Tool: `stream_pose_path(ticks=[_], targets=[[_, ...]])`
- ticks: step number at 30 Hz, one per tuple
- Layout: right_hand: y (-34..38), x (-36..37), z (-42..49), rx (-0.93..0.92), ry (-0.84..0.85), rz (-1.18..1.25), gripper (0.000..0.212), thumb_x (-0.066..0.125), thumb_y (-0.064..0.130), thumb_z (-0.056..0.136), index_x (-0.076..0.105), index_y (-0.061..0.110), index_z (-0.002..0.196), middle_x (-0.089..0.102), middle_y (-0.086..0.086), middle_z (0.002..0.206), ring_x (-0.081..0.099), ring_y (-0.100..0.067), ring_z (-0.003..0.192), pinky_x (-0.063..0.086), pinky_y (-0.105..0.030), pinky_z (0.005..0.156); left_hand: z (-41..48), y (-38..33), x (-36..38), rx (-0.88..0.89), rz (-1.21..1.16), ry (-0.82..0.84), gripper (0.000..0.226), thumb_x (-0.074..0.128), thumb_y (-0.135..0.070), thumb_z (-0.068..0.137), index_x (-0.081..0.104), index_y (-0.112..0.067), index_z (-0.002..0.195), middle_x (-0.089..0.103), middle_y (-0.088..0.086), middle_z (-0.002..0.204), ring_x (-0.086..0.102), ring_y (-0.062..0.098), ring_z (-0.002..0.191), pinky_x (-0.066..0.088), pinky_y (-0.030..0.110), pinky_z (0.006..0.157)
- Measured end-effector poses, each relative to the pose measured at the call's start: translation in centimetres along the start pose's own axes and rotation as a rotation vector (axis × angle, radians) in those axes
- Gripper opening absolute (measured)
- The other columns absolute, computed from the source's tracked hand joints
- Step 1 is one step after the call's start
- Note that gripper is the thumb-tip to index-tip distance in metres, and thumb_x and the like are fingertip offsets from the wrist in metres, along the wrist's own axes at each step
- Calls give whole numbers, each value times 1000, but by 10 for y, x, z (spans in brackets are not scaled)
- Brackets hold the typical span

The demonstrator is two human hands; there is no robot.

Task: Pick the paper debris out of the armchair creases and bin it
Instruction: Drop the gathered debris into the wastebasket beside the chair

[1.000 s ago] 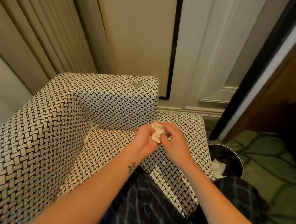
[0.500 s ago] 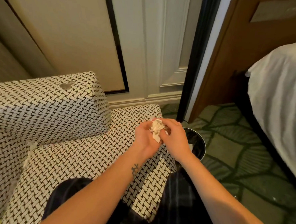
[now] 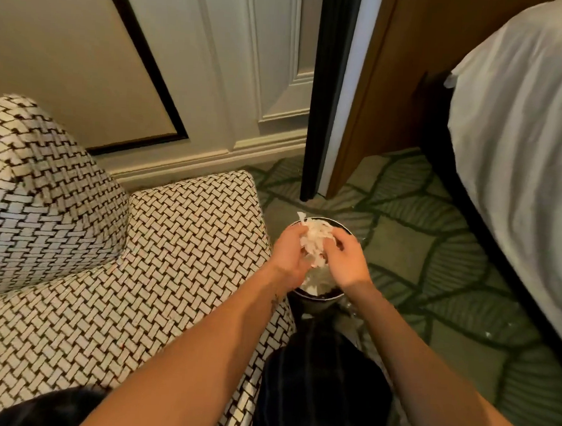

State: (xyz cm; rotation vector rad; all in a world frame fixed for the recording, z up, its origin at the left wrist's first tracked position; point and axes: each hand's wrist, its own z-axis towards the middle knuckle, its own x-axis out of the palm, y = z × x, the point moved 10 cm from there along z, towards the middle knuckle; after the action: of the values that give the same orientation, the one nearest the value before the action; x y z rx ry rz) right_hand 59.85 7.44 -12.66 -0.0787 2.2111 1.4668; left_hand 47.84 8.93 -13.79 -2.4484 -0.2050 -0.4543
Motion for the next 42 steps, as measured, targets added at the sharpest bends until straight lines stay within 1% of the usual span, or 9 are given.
stream_pose_path(ticks=[3, 7, 10, 16, 24, 27, 29, 36, 42], targets=[[-40, 7, 21, 83, 22, -19, 41, 49, 37, 89, 68, 23, 123, 64, -19, 109, 60, -22, 85, 51, -38, 83, 21, 14, -4, -78, 58, -66, 32, 45, -23, 98, 69, -4, 108, 77, 13, 99, 71, 23, 77, 55, 29, 64], [-60, 4, 26, 140, 12, 33, 35, 49, 17, 96, 67, 23, 125, 67, -12, 113, 64, -21, 90, 53, -35, 85, 39, 29, -12, -153, 56, -105, 34, 40, -23, 103, 63, -5, 85, 70, 4, 55, 68, 20, 55, 50, 26, 55], [-73, 2, 23, 176, -13, 111, 30, 49, 10, 97, 69, 27, 113, 69, -4, 106, 66, -21, 92, 54, -51, 96, 42, 39, -14, -185, 23, -135, 25, 44, -24, 100, 59, -5, 90, 67, 6, 77, 56, 20, 72, 46, 30, 64], [-60, -10, 6, 178, -33, 184, 31, 50, 3, 99, 70, 24, 109, 70, 8, 105, 66, -14, 101, 55, -41, 98, 28, 36, -18, -155, -95, -207, 46, 51, -22, 97, 50, -7, 141, 43, 13, 154, 41, 30, 143, 42, 41, 98], [-5, -17, -11, 111, 11, 228, 42, 32, -9, 101, 65, 4, 125, 63, -15, 126, 62, -21, 108, 57, -28, 87, -34, 3, -17, -11, -48, -33, 47, 44, -23, 101, 44, -9, 146, 41, 12, 155, 38, 26, 142, 31, 43, 117], [16, -16, -29, 100, 20, 293, 38, 35, -9, 101, 64, 0, 125, 66, -17, 122, 63, -22, 106, 56, -13, 72, -57, -5, -23, 13, -47, -36, 27, 44, -19, 101, 53, -8, 124, 50, 13, 139, 48, 26, 130, 33, 47, 118], [38, -9, -45, 66, 52, 323, 36, 37, -6, 102, 65, 2, 123, 68, -17, 121, 65, -22, 105, 56, -15, 74, -71, -13, -28, 43, -57, -34, 19, 44, -18, 100, 54, -10, 114, 51, 14, 133, 52, 27, 125, 34, 48, 118], [129, 39, -105, -91, 206, 274, 30, 46, 7, 104, 66, 18, 123, 71, 0, 118, 68, -13, 108, 57, -30, 95, -141, -55, -80, 202, -98, -49, 48, 40, -18, 104, 37, -5, 150, 42, 20, 152, 41, 34, 141, 34, 50, 118], [194, 133, -166, -177, 423, 272, 27, 49, 9, 105, 65, 17, 125, 72, 2, 115, 70, -14, 106, 58, -21, 81, -205, -83, -190, 325, -195, -112, 40, 39, -18, 103, 46, -8, 141, 53, 20, 140, 54, 33, 127, 42, 52, 112]])
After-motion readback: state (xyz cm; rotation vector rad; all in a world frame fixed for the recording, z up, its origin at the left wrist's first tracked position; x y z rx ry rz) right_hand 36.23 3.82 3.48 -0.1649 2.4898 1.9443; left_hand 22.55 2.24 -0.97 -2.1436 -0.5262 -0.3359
